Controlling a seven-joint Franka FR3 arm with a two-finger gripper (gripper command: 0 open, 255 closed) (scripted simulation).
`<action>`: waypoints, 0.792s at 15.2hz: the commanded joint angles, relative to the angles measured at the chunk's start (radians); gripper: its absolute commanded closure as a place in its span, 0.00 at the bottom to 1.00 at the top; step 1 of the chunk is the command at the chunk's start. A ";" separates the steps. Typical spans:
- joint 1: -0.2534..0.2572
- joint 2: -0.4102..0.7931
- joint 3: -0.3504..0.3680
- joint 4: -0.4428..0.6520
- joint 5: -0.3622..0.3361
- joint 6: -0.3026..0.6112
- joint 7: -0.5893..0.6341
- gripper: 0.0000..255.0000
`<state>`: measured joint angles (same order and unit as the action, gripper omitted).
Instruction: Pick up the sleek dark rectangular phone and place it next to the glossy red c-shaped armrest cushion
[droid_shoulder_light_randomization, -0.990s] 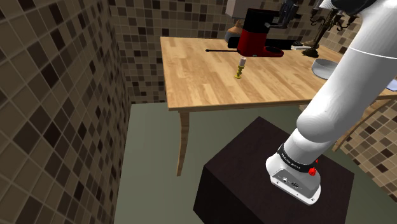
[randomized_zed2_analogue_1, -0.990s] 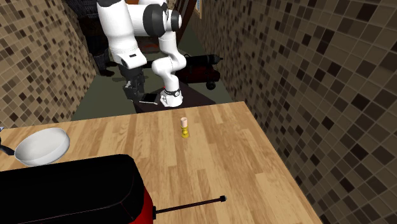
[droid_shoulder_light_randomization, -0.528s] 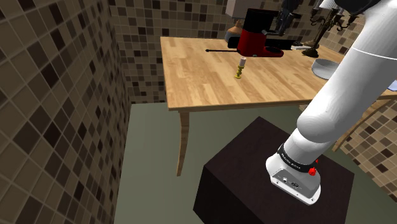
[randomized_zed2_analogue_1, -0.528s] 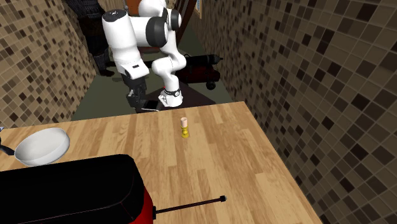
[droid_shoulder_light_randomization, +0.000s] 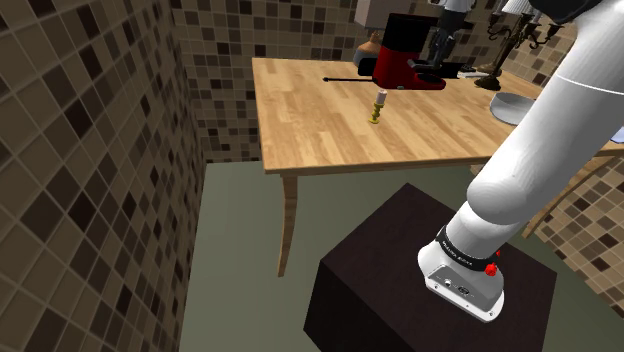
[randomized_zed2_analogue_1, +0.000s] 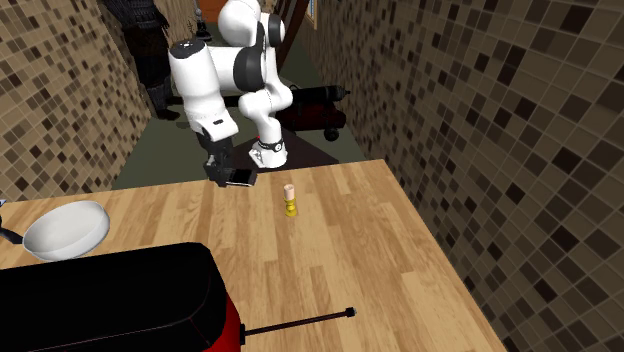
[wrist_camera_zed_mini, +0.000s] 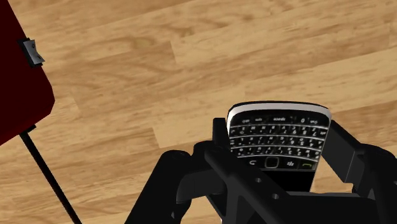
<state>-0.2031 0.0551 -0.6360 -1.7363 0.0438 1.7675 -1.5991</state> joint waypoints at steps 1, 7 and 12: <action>-0.001 0.002 0.000 -0.027 0.002 0.030 -0.002 1.00; -0.001 0.011 0.000 -0.100 0.008 0.109 -0.007 1.00; -0.002 0.025 0.001 -0.153 0.018 0.173 -0.015 1.00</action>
<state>-0.2050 0.0757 -0.6356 -1.8805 0.0589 1.9281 -1.6123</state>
